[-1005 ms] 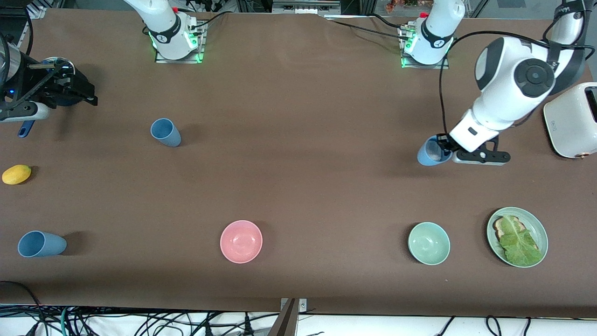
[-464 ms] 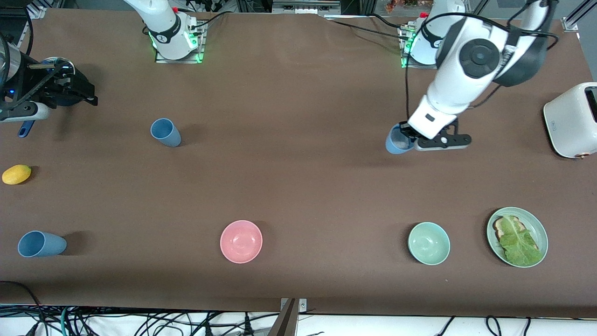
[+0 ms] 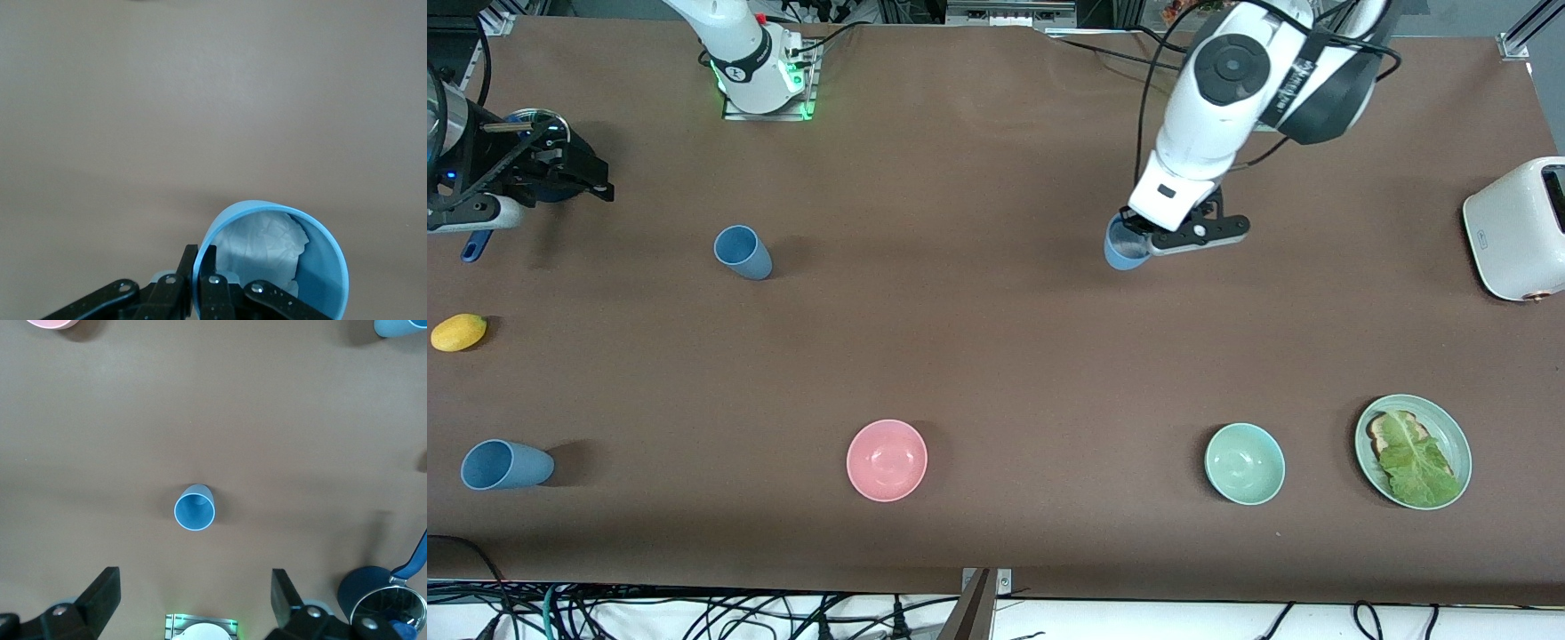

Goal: Stack blue cups with both arms
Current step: 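Lift the tissue cup with the left gripper and carry it toward the table middle, then lower the tissue cup onto the table with the left gripper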

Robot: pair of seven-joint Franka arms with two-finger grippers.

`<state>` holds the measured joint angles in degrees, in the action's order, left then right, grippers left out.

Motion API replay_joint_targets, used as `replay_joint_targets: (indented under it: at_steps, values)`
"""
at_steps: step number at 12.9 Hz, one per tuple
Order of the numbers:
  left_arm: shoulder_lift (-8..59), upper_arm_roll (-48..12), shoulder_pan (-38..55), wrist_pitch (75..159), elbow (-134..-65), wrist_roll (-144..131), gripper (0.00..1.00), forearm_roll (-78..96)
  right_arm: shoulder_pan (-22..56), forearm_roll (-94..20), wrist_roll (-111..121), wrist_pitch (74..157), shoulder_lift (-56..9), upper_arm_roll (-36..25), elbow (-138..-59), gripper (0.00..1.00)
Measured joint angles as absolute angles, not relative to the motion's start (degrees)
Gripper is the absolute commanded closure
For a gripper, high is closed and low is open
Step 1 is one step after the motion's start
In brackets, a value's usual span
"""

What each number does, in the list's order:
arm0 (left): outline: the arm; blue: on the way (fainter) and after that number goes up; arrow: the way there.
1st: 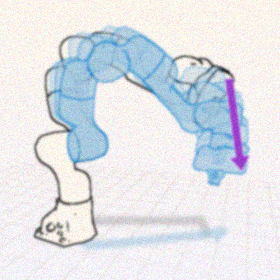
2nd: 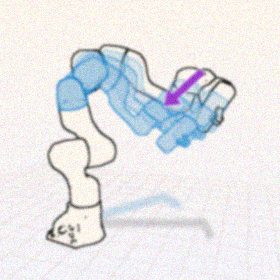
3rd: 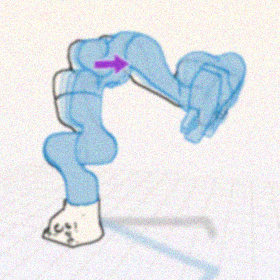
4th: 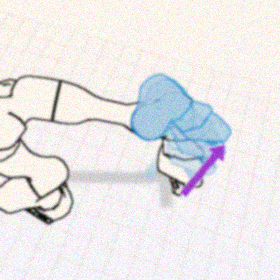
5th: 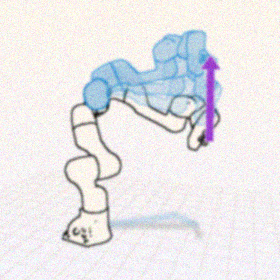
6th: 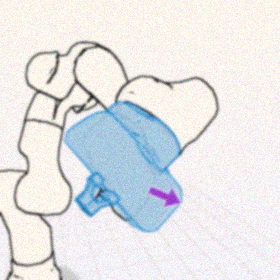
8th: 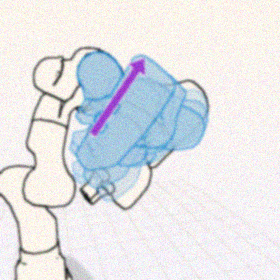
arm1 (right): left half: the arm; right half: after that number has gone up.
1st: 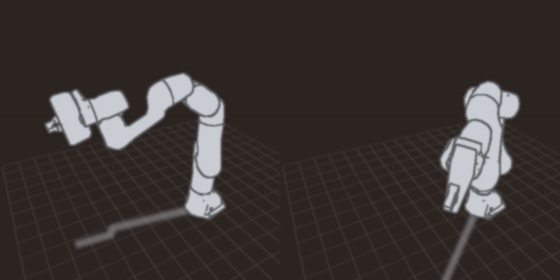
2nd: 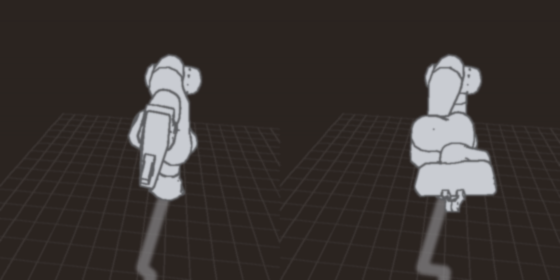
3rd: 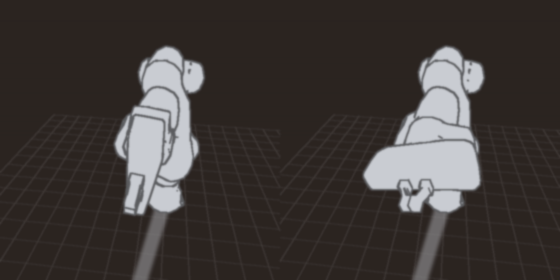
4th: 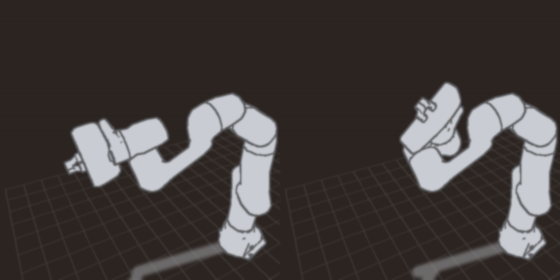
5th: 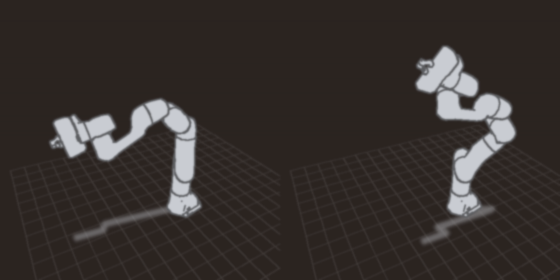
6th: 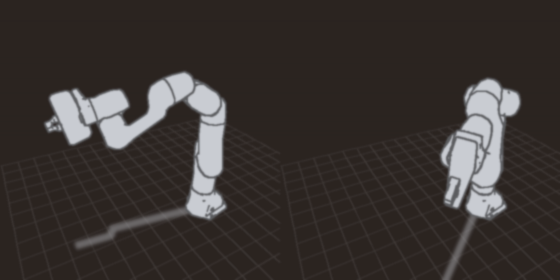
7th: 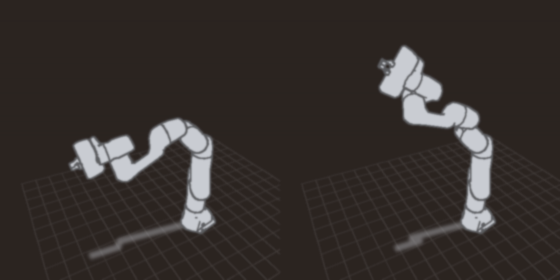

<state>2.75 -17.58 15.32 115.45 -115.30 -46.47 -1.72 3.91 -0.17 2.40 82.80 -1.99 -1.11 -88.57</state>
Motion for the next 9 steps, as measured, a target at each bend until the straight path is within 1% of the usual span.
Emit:
replay_joint_targets:
  at_steps: [3, 6, 9]
  values:
    - [3.7, -17.6, 19.5, 116.2, -115.3, -53.5, 1.00, -1.7, 3.9, -0.2, 2.4, 82.8, -2.1, -1.1, -88.6, 0.00]
    - [6.4, -17.6, 22.6, 119.9, -115.4, -59.9, 1.00, -1.7, 3.9, -0.2, 2.4, 82.8, -2.4, -1.1, -88.6, 0.00]
    - [9.6, -17.6, 23.5, 123.8, -115.5, -62.7, 1.00, -1.7, 3.9, -0.2, 2.4, 82.8, -2.6, -1.1, -88.6, 0.00]
